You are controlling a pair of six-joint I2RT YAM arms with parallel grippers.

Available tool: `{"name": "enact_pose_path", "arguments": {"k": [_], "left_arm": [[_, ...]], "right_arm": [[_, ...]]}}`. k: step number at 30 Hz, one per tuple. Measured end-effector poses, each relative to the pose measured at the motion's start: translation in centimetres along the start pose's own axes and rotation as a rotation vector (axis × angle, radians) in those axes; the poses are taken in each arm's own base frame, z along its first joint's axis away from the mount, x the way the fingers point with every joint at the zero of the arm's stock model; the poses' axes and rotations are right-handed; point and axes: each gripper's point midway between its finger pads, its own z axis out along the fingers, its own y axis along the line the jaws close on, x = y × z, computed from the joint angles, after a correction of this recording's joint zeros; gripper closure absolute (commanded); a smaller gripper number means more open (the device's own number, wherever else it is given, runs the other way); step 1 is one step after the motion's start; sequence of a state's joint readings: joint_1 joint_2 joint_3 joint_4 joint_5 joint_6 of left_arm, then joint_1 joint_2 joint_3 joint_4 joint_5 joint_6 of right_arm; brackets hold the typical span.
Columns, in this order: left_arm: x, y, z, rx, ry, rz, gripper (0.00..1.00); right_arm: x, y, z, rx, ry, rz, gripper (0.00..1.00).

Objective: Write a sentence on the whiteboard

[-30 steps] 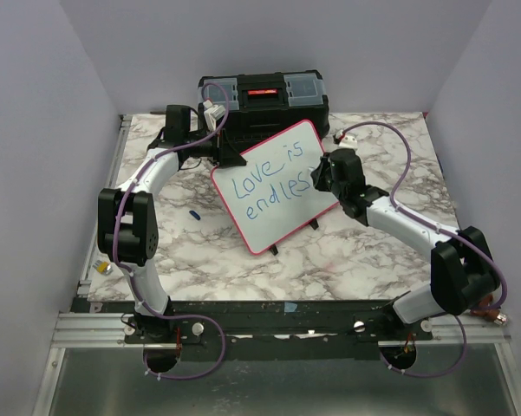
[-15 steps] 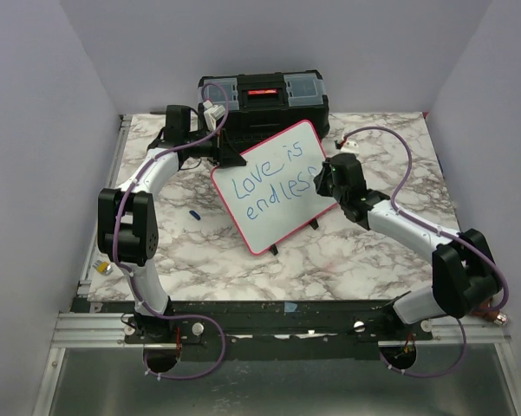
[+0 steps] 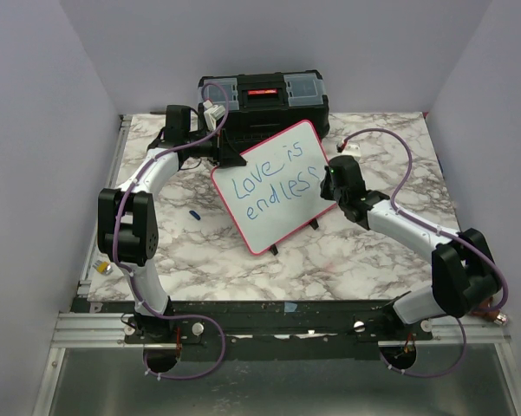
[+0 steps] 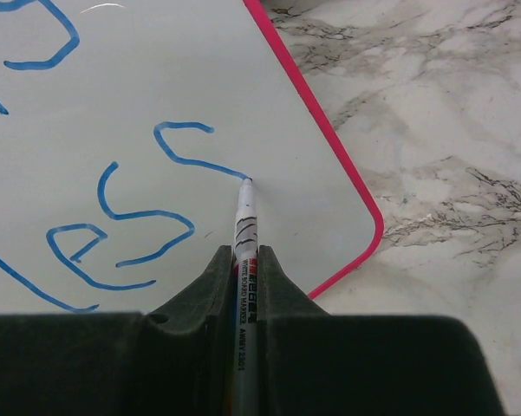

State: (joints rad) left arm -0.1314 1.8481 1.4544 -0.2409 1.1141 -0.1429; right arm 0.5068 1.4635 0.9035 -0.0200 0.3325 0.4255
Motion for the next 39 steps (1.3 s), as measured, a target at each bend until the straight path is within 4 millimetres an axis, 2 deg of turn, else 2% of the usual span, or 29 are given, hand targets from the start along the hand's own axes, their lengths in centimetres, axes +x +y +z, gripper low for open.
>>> {"name": "enact_pose_path", "arguments": {"k": [8, 19, 27, 33, 39], "left_arm": [[0.0, 0.0, 0.0, 0.0, 0.0, 0.0, 1.0], [0.0, 0.0, 0.0, -0.002, 0.0, -0.005, 1.0], [0.0, 0.0, 0.0, -0.001, -0.001, -0.003, 1.0], [-0.1, -0.1, 0.1, 0.008, -0.002, 0.01, 1.0], [-0.1, -0.1, 0.1, 0.007, -0.002, 0.01, 1.0]], "right_arm": [[0.7, -0.3, -0.3, 0.004, 0.027, -0.013, 0.99], [1.1, 0.4, -0.5, -0.043, 0.052, -0.013, 0.99], [0.0, 1.8, -0.8, -0.103, 0.044, -0.003, 0.99], [-0.7, 2.4, -2.4, -0.147, 0.045, 0.008, 0.99], [-3.5, 2.8, -5.7, -0.192, -0.026, 0.046, 0.99]]}}
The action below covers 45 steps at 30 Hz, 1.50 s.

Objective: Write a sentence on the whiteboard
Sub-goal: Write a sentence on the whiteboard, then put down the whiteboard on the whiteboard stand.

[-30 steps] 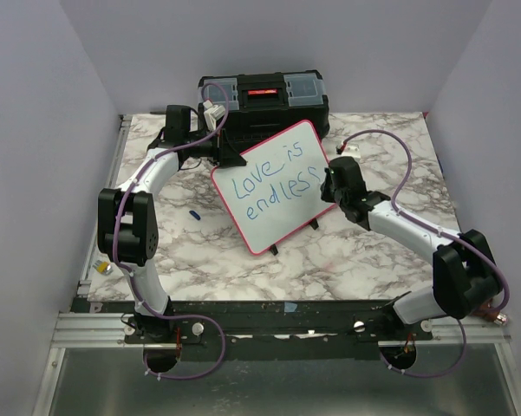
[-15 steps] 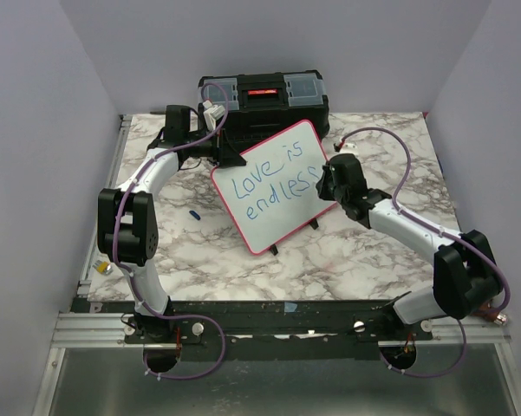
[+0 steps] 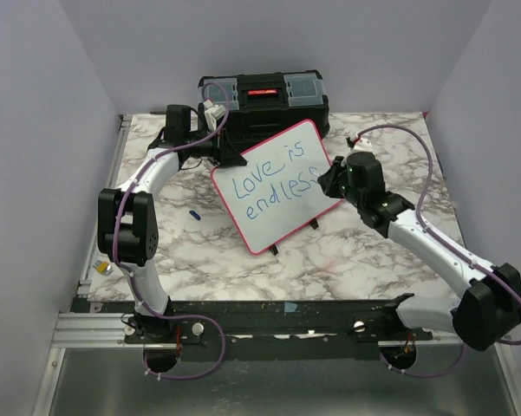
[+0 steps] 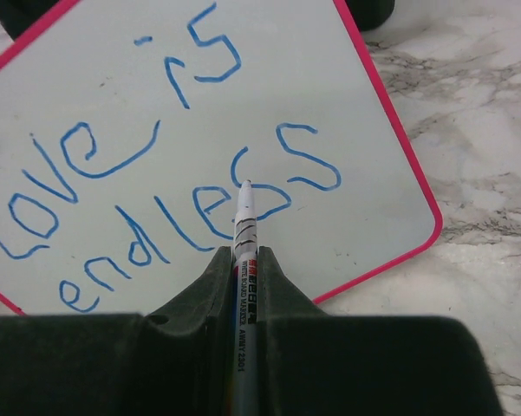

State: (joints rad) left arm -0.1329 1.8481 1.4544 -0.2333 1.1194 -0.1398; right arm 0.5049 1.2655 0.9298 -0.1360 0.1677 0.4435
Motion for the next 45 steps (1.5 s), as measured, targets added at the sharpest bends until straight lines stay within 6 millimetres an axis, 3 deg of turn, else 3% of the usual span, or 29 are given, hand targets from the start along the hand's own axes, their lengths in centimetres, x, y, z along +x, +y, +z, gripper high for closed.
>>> {"name": "enact_pose_path", "arguments": {"k": [8, 16, 23, 31, 45], "left_arm": [[-0.1, 0.3, 0.0, -0.013, 0.002, -0.011, 0.96], [0.1, 1.0, 0.2, -0.033, 0.015, -0.039, 0.88], [0.1, 1.3, 0.3, -0.037, 0.015, -0.018, 0.71], [-0.4, 2.0, 0.1, -0.054, -0.002, 0.007, 0.63], [-1.5, 2.5, -0.1, -0.065, -0.042, 0.04, 0.39]], "right_arm": [[-2.2, 0.6, -2.5, -0.033, -0.069, 0.017, 0.99], [-0.5, -0.1, -3.1, -0.028, -0.038, 0.026, 0.99], [0.3, -0.1, -3.5, -0.045, -0.023, 0.043, 0.99], [0.6, 0.1, -3.5, -0.058, -0.014, 0.044, 0.99], [0.6, 0.2, -3.6, -0.062, -0.012, 0.043, 0.99]]}}
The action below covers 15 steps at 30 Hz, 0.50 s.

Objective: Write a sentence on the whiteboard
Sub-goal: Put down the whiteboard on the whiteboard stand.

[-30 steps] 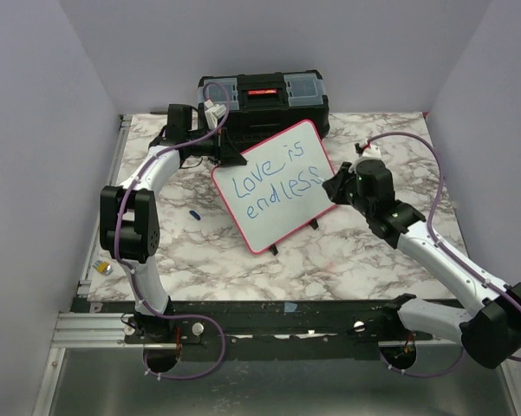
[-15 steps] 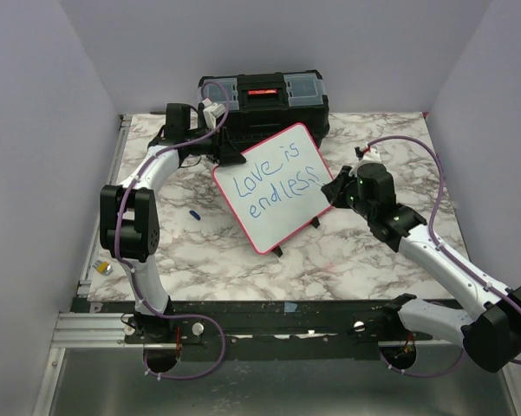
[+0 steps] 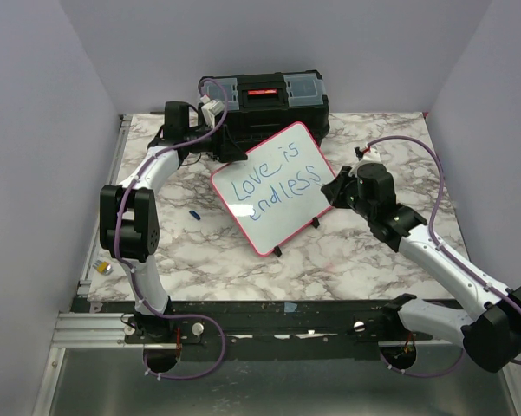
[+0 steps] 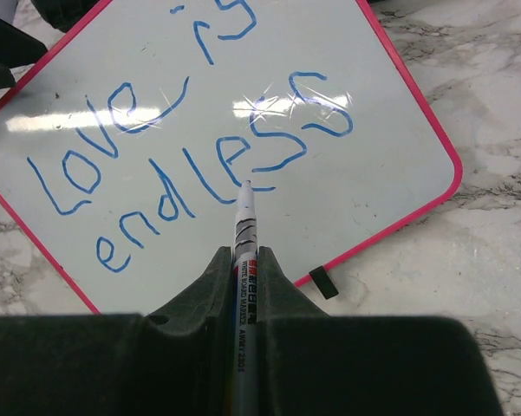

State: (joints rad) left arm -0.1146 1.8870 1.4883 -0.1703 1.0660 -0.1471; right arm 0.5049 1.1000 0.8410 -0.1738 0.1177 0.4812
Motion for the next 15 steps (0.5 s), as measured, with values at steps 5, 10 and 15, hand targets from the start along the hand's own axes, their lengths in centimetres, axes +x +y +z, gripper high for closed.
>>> {"name": "enact_pose_path", "arguments": {"k": [5, 10, 15], "left_arm": [[0.1, 0.3, -0.1, -0.004, -0.015, -0.003, 0.34], [0.1, 0.6, -0.6, -0.022, -0.034, -0.012, 0.34], [-0.7, 0.7, -1.2, -0.078, -0.062, -0.004, 0.33]], "right_arm": [[0.0, 0.0, 0.0, 0.0, 0.0, -0.001, 0.99], [0.0, 0.0, 0.0, 0.0, 0.0, -0.003, 0.99], [0.0, 0.0, 0.0, 0.001, 0.0, -0.004, 0.99]]}}
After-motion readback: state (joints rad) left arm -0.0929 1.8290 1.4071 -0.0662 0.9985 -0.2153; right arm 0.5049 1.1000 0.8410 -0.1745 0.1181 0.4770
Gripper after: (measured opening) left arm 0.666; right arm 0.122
